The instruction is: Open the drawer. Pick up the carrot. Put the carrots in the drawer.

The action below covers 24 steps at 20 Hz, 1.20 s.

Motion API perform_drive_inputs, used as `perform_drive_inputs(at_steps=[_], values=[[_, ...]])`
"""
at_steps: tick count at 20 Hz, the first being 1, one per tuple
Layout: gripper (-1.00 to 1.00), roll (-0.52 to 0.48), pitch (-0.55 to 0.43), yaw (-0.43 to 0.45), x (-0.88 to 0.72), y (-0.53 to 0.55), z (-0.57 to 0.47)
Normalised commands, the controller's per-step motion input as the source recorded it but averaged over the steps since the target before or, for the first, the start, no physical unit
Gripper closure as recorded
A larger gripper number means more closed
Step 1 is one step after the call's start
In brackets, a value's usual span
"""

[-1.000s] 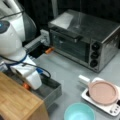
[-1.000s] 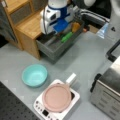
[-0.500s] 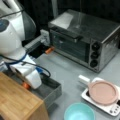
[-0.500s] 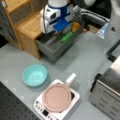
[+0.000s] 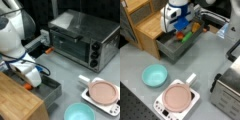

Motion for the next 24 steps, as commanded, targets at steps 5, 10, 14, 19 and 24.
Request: perform_drive_inputs(at_steps=[5, 10, 14, 19, 24], values=[[-1.00, 0.101, -0.048, -0.054, -0.09, 0.16, -0.04], [-1.00, 0.094, -0.046, -0.067, -0.07, 0.16, -0.02], [-1.00, 0.092, -0.033, -0.079, -0.06, 0.17, 0.02], [-1.00, 0.084, -0.011, -0.101, -0.06, 0.20, 0.05], [-1.00, 0.080, 0.014, -0.188, -0.10, 0.26, 0.03]])
